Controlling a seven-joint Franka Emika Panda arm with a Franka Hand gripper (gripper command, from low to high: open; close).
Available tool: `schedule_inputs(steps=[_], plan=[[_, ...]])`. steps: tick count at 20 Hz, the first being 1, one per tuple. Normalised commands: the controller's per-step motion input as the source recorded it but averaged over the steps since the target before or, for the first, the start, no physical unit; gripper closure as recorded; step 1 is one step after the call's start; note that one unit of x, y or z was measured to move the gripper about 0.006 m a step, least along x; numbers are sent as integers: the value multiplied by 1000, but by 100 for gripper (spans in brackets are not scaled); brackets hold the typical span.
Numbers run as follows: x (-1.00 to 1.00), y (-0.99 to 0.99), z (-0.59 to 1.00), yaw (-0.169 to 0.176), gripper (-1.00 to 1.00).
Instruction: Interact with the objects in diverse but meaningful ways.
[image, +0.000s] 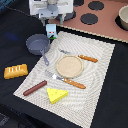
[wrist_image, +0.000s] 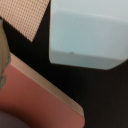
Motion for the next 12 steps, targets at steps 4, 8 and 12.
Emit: schedule_inputs(steps=[4,8,12], plan=[[6,-29,859,59,-100],[137,-46,953,47,-100],[146,-222,658,37,-100]])
